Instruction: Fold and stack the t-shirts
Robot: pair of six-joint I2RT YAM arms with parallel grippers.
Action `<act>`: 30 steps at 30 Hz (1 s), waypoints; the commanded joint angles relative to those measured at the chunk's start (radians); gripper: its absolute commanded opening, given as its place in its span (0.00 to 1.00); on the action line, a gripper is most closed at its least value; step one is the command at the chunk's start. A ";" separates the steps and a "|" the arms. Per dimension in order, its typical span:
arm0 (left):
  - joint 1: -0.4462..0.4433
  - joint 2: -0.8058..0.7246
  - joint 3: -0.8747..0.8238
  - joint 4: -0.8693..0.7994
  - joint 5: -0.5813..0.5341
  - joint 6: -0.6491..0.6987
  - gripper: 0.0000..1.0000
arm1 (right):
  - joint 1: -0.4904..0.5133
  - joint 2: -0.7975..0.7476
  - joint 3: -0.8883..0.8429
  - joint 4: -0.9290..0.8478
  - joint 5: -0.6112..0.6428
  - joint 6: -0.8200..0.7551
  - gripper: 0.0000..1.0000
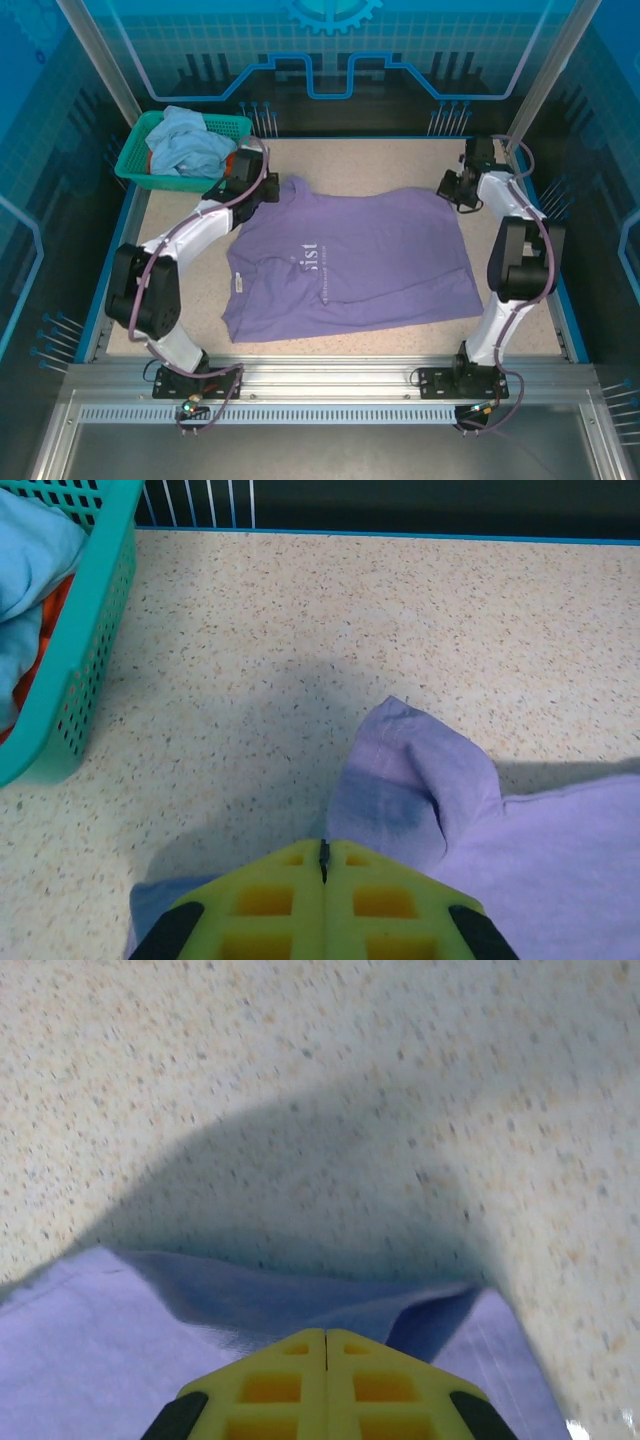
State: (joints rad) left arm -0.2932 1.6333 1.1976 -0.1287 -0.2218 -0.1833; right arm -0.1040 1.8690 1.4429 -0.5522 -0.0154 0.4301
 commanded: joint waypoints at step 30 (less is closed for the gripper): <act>-0.153 -0.513 -0.413 -0.379 -0.087 -0.359 0.00 | -0.189 -0.091 -0.198 -0.042 -0.126 0.156 0.00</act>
State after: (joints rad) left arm -0.4358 1.1660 0.8154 -0.4568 -0.2848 -0.4999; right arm -0.2760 1.7908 1.2606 -0.5758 -0.1135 0.5728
